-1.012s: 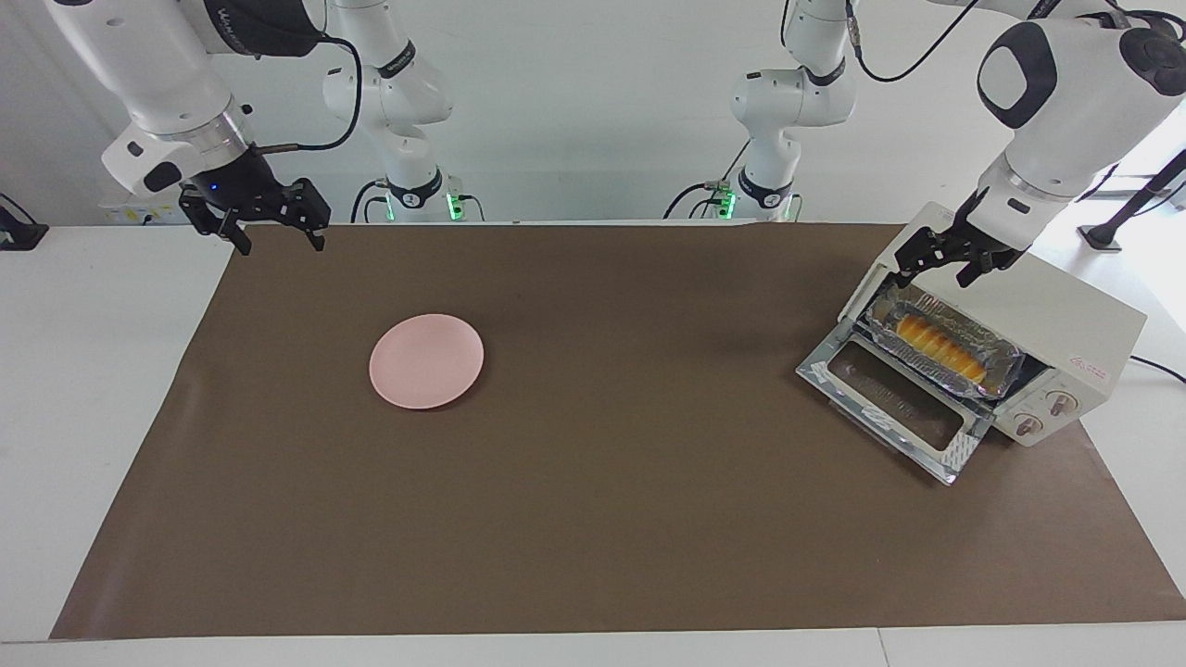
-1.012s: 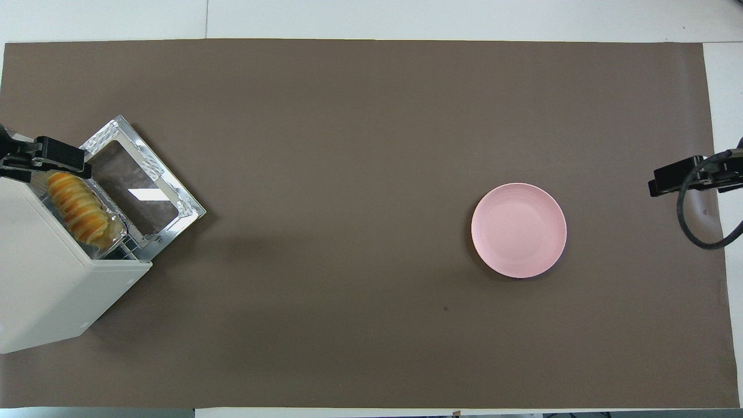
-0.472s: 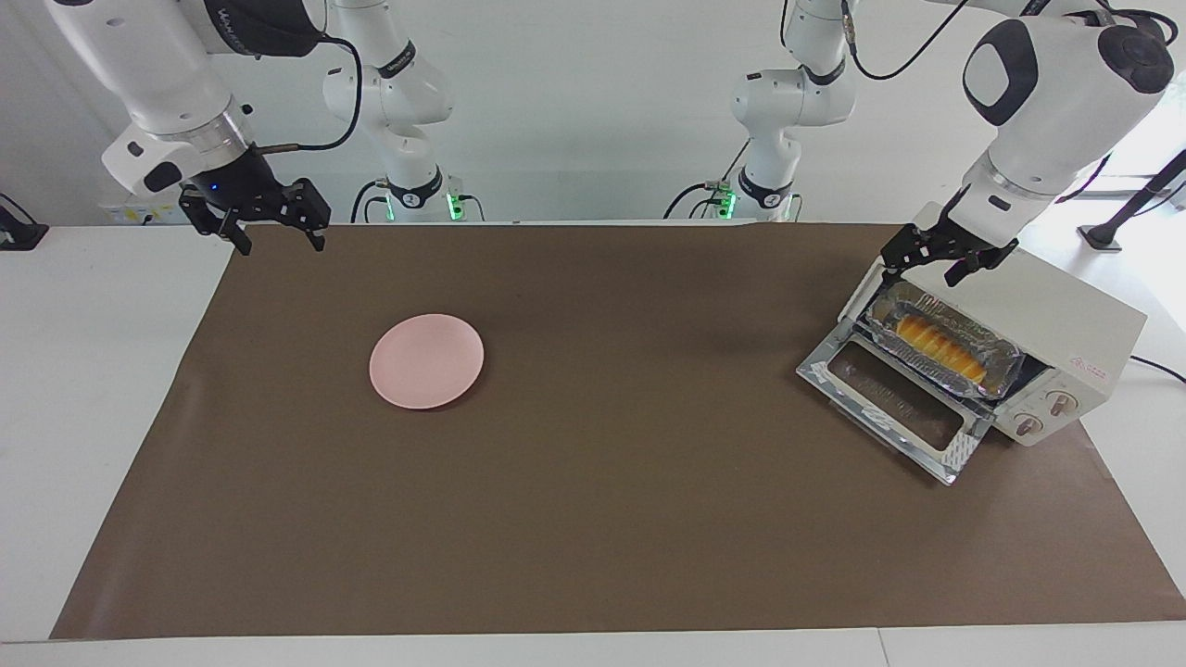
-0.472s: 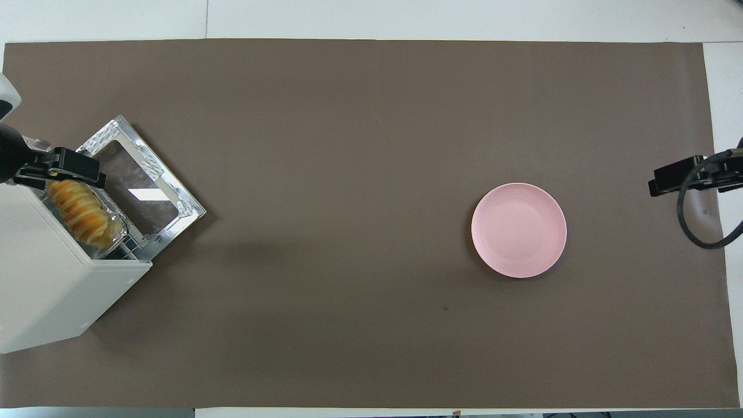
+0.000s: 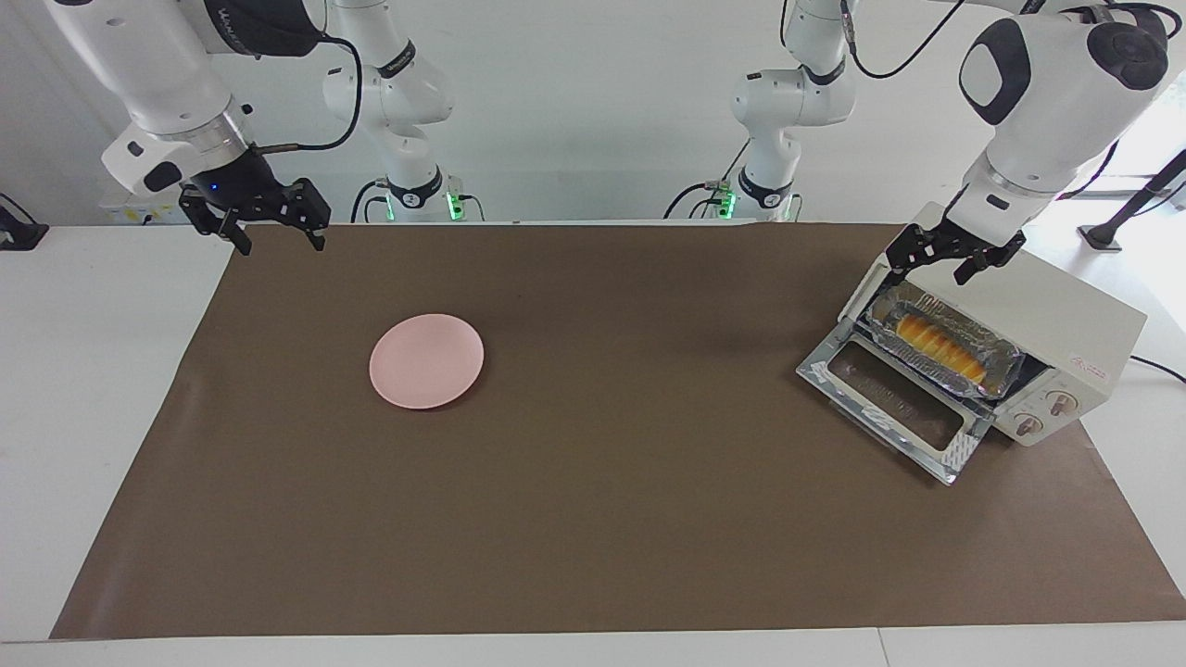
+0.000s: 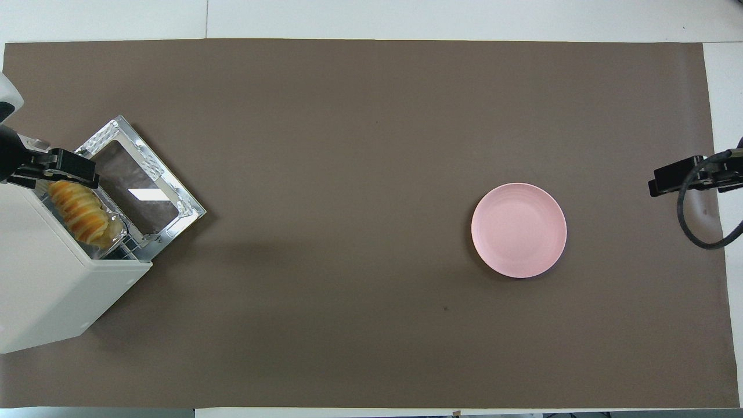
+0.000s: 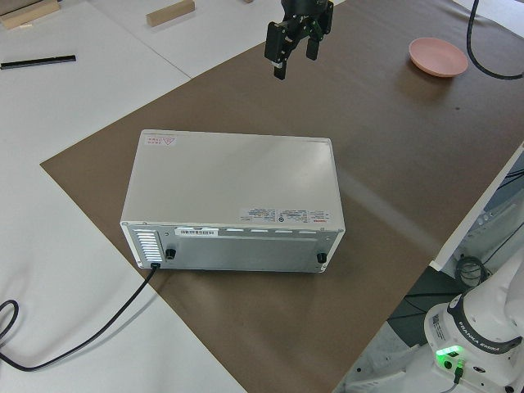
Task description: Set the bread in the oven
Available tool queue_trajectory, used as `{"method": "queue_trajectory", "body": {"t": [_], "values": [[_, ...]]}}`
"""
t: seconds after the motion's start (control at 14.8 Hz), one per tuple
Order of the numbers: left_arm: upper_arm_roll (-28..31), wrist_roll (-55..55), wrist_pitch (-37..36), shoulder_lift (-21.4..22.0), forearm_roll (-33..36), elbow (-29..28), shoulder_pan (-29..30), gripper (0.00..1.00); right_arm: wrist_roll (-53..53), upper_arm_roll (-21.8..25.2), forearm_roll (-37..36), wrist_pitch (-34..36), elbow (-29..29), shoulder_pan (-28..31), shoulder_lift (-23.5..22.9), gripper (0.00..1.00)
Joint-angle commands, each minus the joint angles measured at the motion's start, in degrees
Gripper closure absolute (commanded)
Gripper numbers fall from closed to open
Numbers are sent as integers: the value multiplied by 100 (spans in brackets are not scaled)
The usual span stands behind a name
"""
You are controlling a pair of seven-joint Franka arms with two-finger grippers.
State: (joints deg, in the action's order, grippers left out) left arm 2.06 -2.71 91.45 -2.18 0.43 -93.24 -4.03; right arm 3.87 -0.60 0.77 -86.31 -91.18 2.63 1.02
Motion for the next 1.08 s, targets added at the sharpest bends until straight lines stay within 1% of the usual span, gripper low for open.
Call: {"method": "queue_trajectory", "body": {"t": [0.0,0.47,0.88,1.01], "values": [[-56,25,136,104,63,-89,43,0,-18,-54,-7,44,-58,71,74,0],[-56,77,119,104,54,-89,34,0,-18,-63,-7,44,-67,71,74,0],[-65,165,-154,112,2,-54,-80,0,-18,-54,-7,44,-67,71,74,0],[-56,174,-137,112,-78,-45,-89,0,-18,-54,-16,44,-67,71,74,0]]}}
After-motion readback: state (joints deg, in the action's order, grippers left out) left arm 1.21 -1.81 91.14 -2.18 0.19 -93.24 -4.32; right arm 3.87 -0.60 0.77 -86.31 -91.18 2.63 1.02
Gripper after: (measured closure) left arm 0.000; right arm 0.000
